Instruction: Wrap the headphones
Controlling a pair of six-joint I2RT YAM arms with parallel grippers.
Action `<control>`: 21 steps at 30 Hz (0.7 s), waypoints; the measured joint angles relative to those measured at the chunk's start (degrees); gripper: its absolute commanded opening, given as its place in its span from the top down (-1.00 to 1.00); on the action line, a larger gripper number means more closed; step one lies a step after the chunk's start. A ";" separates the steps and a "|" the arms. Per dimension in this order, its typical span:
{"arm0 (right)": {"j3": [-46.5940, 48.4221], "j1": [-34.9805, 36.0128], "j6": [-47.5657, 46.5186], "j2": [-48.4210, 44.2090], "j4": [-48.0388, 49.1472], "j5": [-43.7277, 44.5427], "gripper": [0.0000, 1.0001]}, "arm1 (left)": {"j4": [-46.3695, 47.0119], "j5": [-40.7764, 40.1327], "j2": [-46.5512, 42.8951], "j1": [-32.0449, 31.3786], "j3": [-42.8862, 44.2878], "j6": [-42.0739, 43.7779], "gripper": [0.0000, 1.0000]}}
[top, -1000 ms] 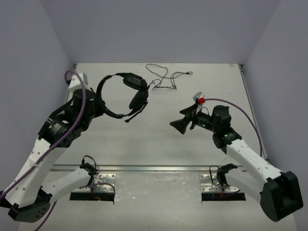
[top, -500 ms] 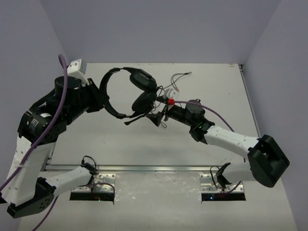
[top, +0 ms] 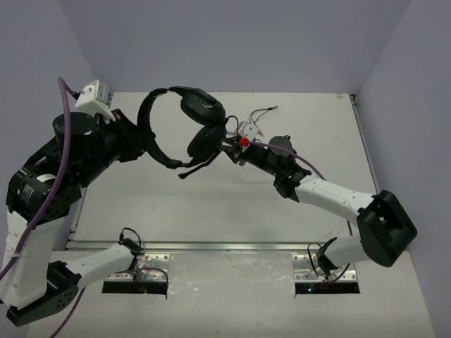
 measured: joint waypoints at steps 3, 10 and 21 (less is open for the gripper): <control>1.88 -0.37 2.51 2.82 2.19 -4.07 0.73 | 3.80 1.70 -1.75 0.00 -2.62 -2.40 0.99; 1.75 0.02 13.94 7.74 6.43 -15.61 0.31 | 13.75 2.40 -3.96 0.00 -7.65 -11.52 0.99; 4.74 3.61 25.64 14.21 10.05 -13.16 0.97 | 19.21 -9.94 -0.46 0.00 -7.91 -23.93 0.99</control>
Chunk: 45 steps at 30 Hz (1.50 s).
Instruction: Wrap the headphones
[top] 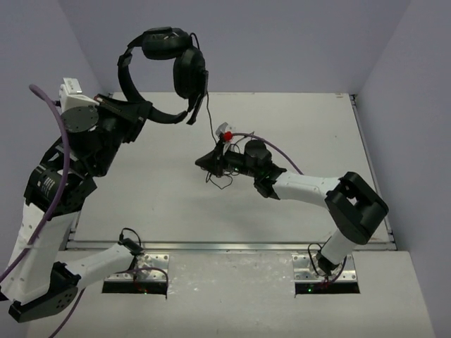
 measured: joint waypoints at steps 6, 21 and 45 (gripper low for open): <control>5.40 8.28 -0.04 -0.13 -16.22 22.10 0.97 | -0.26 -12.20 4.42 0.00 -0.42 -7.39 0.99; 23.69 14.53 -11.87 0.44 -53.33 28.65 0.97 | 5.29 -35.63 22.62 0.00 -6.10 -13.42 0.99; 22.93 6.40 -29.92 -20.52 -67.14 29.42 0.97 | 24.87 -19.43 20.85 2.49 -34.03 9.88 0.99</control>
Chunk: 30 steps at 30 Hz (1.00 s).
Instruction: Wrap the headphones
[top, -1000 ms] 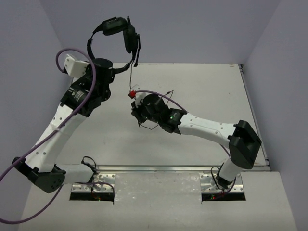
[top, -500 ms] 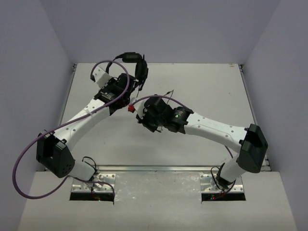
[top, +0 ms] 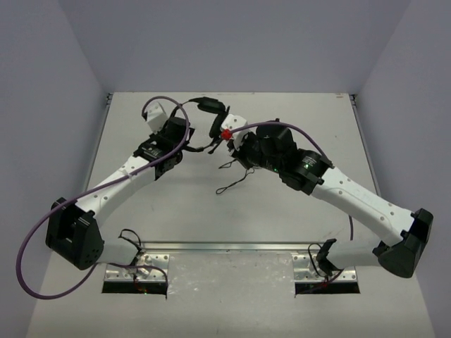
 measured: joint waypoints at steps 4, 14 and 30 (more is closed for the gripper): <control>0.00 -4.13 -3.63 0.24 -0.28 2.25 0.98 | 3.39 8.74 0.22 0.07 -0.04 8.20 0.99; -0.39 -8.31 -11.72 -1.84 0.09 7.54 0.88 | -0.13 18.43 -2.12 0.76 -0.02 12.61 0.99; -13.03 -9.99 -29.05 -7.56 20.22 9.92 0.87 | -11.76 37.20 -7.69 0.87 2.67 23.85 0.99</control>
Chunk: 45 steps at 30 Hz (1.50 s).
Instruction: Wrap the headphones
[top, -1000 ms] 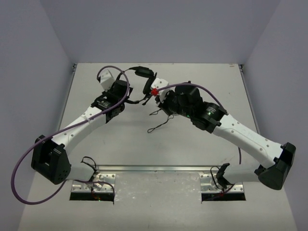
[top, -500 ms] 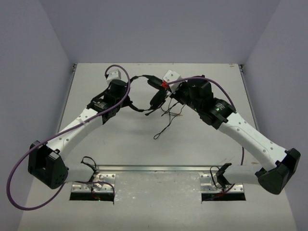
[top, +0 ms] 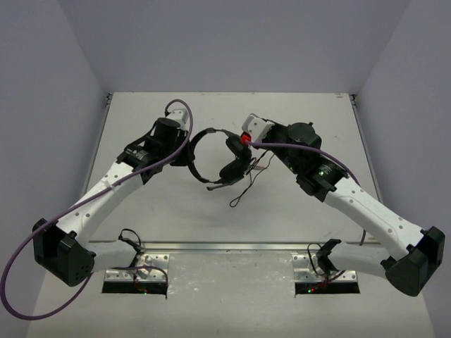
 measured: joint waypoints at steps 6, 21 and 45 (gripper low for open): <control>0.57 -0.74 0.94 -1.42 -1.25 -9.75 0.87 | -1.36 10.03 -1.97 -0.48 -2.29 4.70 0.96; 6.45 -0.70 7.74 8.59 -9.31 -17.66 0.97 | -2.75 18.71 -3.13 -1.95 -2.40 10.54 0.99; 8.31 -2.21 17.42 12.61 -6.34 -18.47 0.69 | -3.98 12.59 -8.70 -3.43 2.64 9.79 0.99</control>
